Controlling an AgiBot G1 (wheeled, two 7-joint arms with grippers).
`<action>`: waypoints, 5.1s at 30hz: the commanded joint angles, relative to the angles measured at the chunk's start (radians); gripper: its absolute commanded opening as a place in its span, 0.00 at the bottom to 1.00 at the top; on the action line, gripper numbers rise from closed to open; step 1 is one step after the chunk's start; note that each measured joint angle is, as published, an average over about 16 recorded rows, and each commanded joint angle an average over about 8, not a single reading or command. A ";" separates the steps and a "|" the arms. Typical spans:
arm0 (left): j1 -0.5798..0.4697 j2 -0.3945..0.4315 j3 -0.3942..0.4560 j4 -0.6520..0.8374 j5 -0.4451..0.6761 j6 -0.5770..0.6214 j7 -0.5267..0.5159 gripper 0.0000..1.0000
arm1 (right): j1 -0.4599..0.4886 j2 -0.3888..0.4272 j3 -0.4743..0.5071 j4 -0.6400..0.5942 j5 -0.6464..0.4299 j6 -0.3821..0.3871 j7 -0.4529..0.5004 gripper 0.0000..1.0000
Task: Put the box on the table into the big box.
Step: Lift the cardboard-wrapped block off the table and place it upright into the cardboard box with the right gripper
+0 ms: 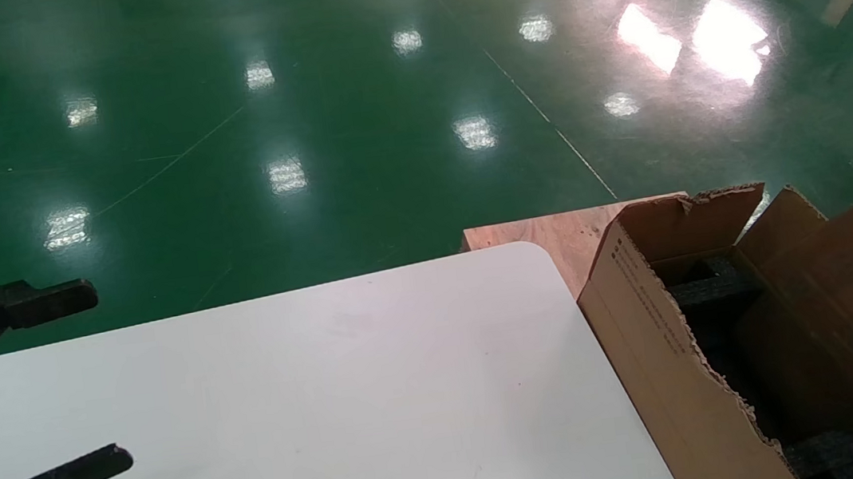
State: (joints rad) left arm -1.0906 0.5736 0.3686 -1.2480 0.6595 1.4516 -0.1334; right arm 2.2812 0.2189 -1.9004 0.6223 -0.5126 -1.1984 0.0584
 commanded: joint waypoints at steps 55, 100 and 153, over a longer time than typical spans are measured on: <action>0.000 0.000 0.000 0.000 0.000 0.000 0.000 1.00 | 0.463 -0.059 -0.750 -0.119 0.217 0.127 -0.096 0.00; 0.000 0.000 0.000 0.000 0.000 0.000 0.000 1.00 | 0.427 -0.027 -0.832 0.031 0.170 0.309 0.007 0.00; 0.000 0.000 0.001 0.000 0.000 0.000 0.000 1.00 | 0.504 -0.035 -0.954 0.209 -0.020 0.517 0.193 0.00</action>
State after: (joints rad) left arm -1.0907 0.5734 0.3692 -1.2480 0.6592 1.4513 -0.1332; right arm 2.7845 0.1820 -2.8551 0.8333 -0.5329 -0.6821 0.2537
